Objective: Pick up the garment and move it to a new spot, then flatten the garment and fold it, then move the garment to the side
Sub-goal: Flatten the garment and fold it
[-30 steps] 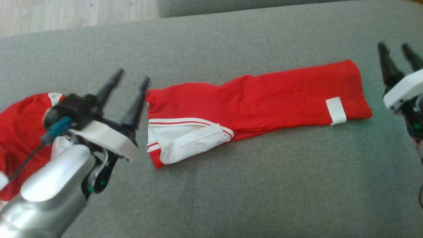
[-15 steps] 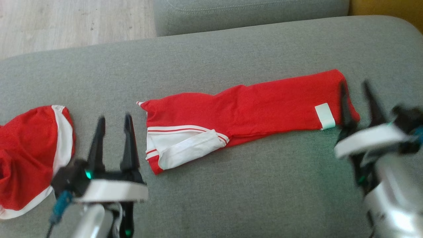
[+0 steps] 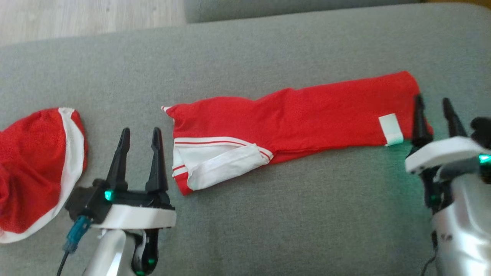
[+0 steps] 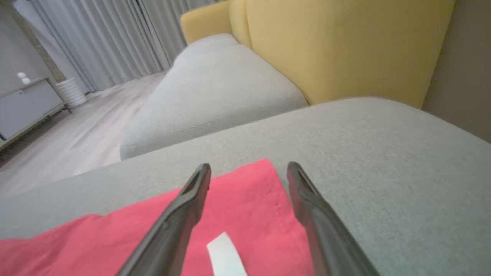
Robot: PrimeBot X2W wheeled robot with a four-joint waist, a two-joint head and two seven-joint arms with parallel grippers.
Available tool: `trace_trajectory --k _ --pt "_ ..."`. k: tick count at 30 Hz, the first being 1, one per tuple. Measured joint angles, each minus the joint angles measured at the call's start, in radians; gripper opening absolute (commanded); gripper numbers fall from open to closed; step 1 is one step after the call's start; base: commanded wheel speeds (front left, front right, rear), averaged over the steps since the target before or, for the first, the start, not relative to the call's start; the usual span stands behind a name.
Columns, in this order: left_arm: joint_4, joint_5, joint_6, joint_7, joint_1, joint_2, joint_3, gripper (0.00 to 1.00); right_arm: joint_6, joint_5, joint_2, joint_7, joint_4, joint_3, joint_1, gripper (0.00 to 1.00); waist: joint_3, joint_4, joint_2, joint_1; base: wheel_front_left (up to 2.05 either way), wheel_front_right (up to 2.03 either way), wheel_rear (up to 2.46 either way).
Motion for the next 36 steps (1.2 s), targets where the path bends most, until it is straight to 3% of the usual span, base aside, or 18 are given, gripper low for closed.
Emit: trace_trajectory --k 8,17,18,19,20,27,33,36 --pt "0.049 0.034 -0.044 0.000 -0.050 -0.032 0.008 1.00 0.000 -0.161 0.038 0.111 0.202 -0.287 -0.141 1.00 0.074 0.042 0.0000 0.0002 0.00 0.00 0.00" --pt "0.060 0.053 -0.061 0.000 -0.076 -0.048 0.045 1.00 0.000 -0.250 0.065 0.128 0.326 -0.373 -0.218 1.00 0.111 0.064 0.0000 0.0000 0.00 0.00 0.00" --pt "0.060 0.054 -0.062 0.000 -0.078 -0.049 0.049 1.00 0.000 -0.251 0.065 0.128 0.334 -0.375 -0.226 0.85 0.113 0.064 0.0000 -0.0001 0.00 0.00 0.00" --pt "0.061 0.058 -0.062 0.000 -0.081 -0.050 0.052 1.00 0.000 -0.252 0.064 0.124 0.341 -0.376 -0.234 0.12 0.116 0.063 0.0000 0.0000 0.00 0.00 0.00" --pt "0.062 0.062 -0.067 0.000 -0.084 -0.051 0.054 1.00 0.000 -0.253 0.064 0.119 0.346 -0.376 -0.239 0.00 0.117 0.063 0.0000 0.0000 0.00 0.00 0.00" --pt "0.067 0.069 -0.071 0.000 -0.096 -0.055 0.065 1.00 0.000 -0.310 0.061 0.071 0.360 -0.421 -0.249 0.00 0.113 0.050 0.0000 0.0000 0.00 0.00 0.00" --pt "0.067 0.069 -0.078 0.000 -0.095 -0.058 0.078 1.00 0.000 -0.376 -0.042 0.049 0.309 -0.572 -0.248 0.00 0.096 0.031 0.0000 0.0000 0.00 0.00 0.00" --pt "0.067 0.069 -0.078 0.000 -0.095 -0.058 0.085 1.00 0.000 -0.406 -0.060 0.049 0.286 -0.616 -0.248 0.00 0.083 0.024 0.0000 0.0000 0.00 0.00 0.00"
